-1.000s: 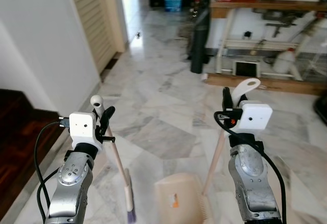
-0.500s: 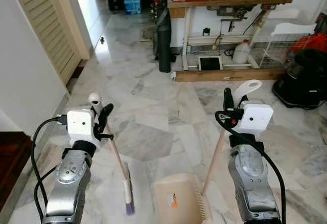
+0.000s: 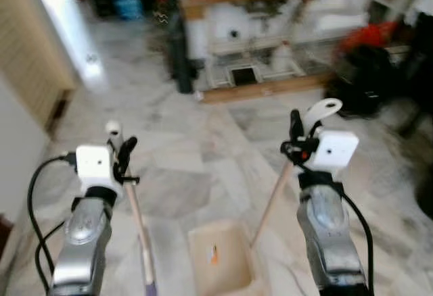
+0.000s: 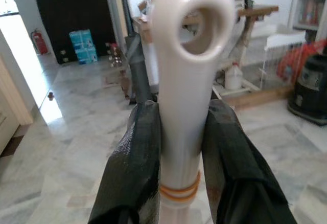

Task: Sweep floor

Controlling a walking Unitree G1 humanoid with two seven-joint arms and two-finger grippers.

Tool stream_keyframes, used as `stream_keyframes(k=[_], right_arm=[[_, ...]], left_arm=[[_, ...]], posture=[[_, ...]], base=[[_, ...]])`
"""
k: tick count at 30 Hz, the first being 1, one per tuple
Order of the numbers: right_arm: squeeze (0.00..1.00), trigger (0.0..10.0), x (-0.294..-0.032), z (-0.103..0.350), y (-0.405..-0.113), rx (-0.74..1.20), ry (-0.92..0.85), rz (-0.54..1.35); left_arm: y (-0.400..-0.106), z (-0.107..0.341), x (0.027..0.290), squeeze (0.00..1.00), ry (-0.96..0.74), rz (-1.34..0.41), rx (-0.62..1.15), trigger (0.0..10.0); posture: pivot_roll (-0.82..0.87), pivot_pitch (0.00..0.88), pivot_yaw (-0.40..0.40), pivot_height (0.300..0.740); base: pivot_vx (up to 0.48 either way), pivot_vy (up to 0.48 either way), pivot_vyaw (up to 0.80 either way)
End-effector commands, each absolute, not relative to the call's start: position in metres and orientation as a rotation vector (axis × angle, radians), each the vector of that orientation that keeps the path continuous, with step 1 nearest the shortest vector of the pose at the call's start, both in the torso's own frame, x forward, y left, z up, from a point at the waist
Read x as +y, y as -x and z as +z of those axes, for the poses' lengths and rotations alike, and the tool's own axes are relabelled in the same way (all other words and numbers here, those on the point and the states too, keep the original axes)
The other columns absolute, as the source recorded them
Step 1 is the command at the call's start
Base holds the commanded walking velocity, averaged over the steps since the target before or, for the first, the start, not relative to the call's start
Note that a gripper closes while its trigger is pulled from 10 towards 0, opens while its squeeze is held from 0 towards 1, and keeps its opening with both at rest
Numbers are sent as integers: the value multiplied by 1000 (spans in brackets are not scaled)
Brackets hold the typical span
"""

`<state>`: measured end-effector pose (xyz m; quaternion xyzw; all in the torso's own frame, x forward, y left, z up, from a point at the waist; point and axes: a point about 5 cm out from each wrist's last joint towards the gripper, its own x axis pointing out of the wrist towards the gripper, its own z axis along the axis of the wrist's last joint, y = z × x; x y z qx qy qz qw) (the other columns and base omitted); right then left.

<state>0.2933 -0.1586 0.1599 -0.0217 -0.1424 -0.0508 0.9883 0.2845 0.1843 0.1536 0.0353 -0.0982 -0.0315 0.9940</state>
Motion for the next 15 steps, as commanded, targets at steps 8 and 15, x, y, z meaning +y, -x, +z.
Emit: stream_keyframes(k=[8, 15], right_arm=[[0, 10000, -143, 173, -294, -343, 27, -55], [0, 10000, -144, 173, -293, -340, 30, -58]], left_arm=[[-280, 158, 198, 0, -99, -22, -219, 10000], [-280, 158, 197, 0, -96, -26, -216, 10000]], posture=[[-43, 37, 67, 740], [-45, 47, 67, 740]], base=[[0, 0, -788], [0, 0, -788]])
